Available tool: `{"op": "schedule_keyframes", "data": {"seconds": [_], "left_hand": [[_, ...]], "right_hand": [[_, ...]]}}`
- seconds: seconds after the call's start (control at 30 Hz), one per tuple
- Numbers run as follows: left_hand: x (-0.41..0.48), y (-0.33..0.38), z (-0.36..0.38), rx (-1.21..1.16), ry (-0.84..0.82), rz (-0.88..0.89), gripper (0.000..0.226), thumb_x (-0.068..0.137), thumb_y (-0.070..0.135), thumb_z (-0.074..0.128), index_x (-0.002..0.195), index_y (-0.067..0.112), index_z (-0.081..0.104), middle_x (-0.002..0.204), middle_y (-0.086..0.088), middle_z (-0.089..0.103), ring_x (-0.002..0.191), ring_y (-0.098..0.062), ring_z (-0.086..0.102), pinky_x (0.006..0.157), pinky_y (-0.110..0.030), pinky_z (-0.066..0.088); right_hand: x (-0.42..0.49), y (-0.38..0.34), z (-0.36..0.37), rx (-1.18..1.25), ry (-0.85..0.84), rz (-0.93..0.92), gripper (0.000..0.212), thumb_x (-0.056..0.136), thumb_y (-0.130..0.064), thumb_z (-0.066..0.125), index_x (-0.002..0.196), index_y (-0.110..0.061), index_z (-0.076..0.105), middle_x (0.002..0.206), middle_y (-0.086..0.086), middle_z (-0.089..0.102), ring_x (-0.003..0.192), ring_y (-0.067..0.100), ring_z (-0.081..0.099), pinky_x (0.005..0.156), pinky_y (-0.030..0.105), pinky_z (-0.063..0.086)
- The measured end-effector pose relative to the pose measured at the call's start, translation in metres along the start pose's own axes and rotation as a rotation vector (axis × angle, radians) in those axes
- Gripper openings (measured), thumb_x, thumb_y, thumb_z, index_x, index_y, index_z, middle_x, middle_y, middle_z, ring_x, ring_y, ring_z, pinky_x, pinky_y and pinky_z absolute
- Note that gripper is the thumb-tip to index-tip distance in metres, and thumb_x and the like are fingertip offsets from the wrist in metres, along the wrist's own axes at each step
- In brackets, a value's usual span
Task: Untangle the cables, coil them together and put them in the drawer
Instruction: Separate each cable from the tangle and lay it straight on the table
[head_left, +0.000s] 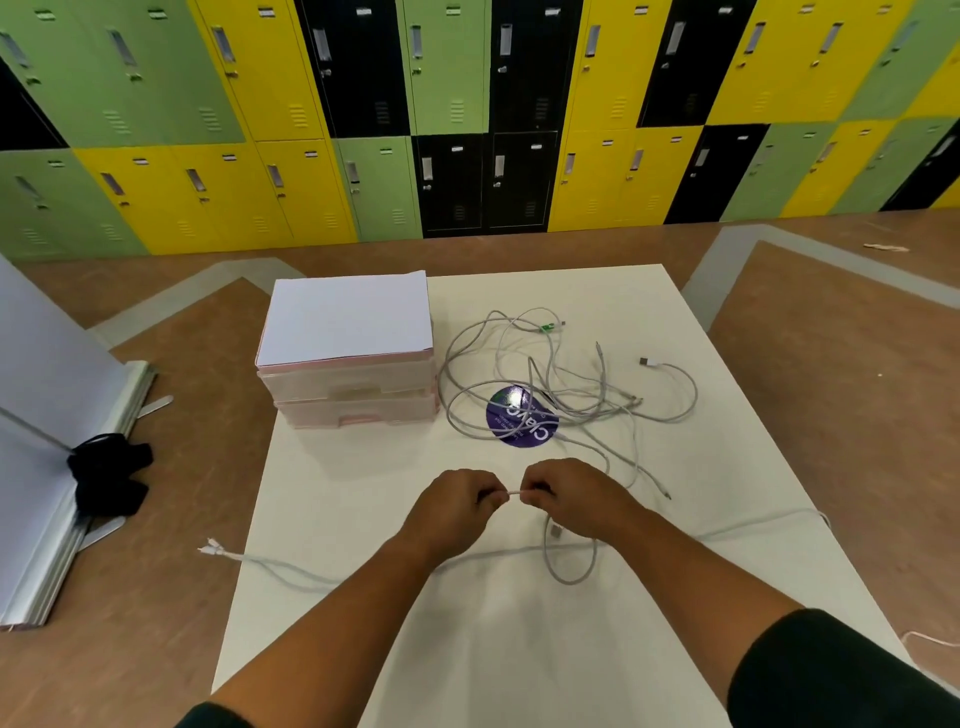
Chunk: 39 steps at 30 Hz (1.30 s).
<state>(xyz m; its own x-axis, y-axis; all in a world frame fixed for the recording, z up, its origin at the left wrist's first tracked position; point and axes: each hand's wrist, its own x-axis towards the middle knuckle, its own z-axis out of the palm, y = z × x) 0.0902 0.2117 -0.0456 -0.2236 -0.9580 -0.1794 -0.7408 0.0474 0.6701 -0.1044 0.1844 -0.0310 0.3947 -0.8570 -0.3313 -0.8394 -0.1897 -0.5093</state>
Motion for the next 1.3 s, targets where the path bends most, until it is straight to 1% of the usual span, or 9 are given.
{"op": "schedule_keyframes", "data": {"seconds": [0.1,0.27,0.4,0.5,0.67,0.83,0.97,1.17,1.3], "left_hand": [[-0.001,0.0,0.001,0.017,0.023,-0.012,0.019,0.098,0.032,0.059,0.101,0.025,0.075,0.084,0.009,0.07,0.07,-0.007,0.056,0.06,-0.017,0.036],[0.0,0.005,0.003,0.044,0.01,-0.014,0.02,0.099,0.034,0.055,0.101,0.027,0.073,0.067,0.015,0.056,0.065,-0.008,0.052,0.057,-0.018,0.034],[0.004,0.012,0.003,0.11,-0.086,0.007,0.026,0.101,0.034,0.051,0.112,0.021,0.071,0.099,0.005,0.067,0.089,-0.015,0.061,0.073,-0.026,0.046],[0.007,0.023,0.006,0.044,-0.102,0.049,0.03,0.103,0.029,0.049,0.125,0.018,0.066,0.115,0.0,0.064,0.103,-0.017,0.061,0.086,-0.025,0.045],[0.012,0.031,0.014,0.063,-0.01,0.087,0.025,0.102,0.028,0.052,0.111,0.017,0.072,0.102,0.001,0.067,0.084,-0.009,0.055,0.065,-0.015,0.035],[0.014,0.024,0.013,-0.019,0.094,0.003,0.02,0.099,0.028,0.055,0.094,0.019,0.072,0.087,0.006,0.071,0.077,-0.011,0.059,0.065,-0.022,0.042],[0.016,0.016,0.012,-0.129,0.109,-0.054,0.021,0.1,0.029,0.054,0.094,0.024,0.073,0.088,0.01,0.072,0.082,-0.007,0.064,0.075,-0.027,0.05],[0.013,0.018,0.017,-0.225,0.024,-0.028,0.02,0.099,0.025,0.057,0.097,0.022,0.077,0.092,0.014,0.073,0.088,0.0,0.065,0.073,-0.011,0.044],[0.014,0.019,0.023,-0.238,0.021,-0.028,0.02,0.099,0.026,0.057,0.093,0.025,0.076,0.089,0.016,0.072,0.085,0.001,0.064,0.072,-0.013,0.043]], "right_hand": [[-0.002,0.007,-0.006,-0.076,-0.018,0.006,0.018,0.098,-0.038,0.055,0.102,-0.028,0.069,0.089,-0.007,0.067,0.079,0.011,0.062,0.072,0.033,0.052],[-0.004,0.02,-0.012,-0.089,0.058,0.067,0.021,0.094,-0.048,0.056,0.09,-0.031,0.069,0.072,-0.01,0.061,0.068,0.007,0.058,0.061,0.028,0.044],[-0.007,0.024,-0.01,-0.026,0.052,0.078,0.021,0.093,-0.047,0.059,0.088,-0.031,0.071,0.072,-0.008,0.064,0.068,0.008,0.061,0.064,0.03,0.048],[-0.008,0.021,-0.008,-0.002,0.048,0.067,0.021,0.092,-0.047,0.06,0.092,-0.031,0.073,0.074,-0.007,0.067,0.069,0.009,0.063,0.068,0.033,0.051],[-0.016,0.021,-0.014,-0.017,0.088,0.06,0.027,0.089,-0.054,0.061,0.093,-0.028,0.069,0.083,-0.009,0.064,0.077,0.009,0.06,0.074,0.035,0.053],[-0.033,0.045,-0.032,-0.006,0.078,0.146,0.037,0.074,-0.063,0.073,0.1,-0.037,0.069,0.082,-0.01,0.063,0.075,0.005,0.059,0.073,0.028,0.05],[-0.04,0.07,-0.04,-0.106,-0.029,0.224,0.037,0.074,-0.053,0.078,0.104,-0.035,0.068,0.081,-0.012,0.059,0.075,0.005,0.057,0.075,0.027,0.049],[-0.04,0.084,-0.036,-0.223,-0.006,0.299,0.017,0.091,-0.043,0.061,0.102,-0.033,0.069,0.101,-0.006,0.07,0.091,0.013,0.064,0.08,0.029,0.05],[-0.029,0.059,-0.024,0.016,0.067,0.185,0.025,0.099,-0.03,0.054,0.117,-0.022,0.069,0.117,-0.004,0.069,0.106,0.015,0.063,0.093,0.03,0.049]]}}
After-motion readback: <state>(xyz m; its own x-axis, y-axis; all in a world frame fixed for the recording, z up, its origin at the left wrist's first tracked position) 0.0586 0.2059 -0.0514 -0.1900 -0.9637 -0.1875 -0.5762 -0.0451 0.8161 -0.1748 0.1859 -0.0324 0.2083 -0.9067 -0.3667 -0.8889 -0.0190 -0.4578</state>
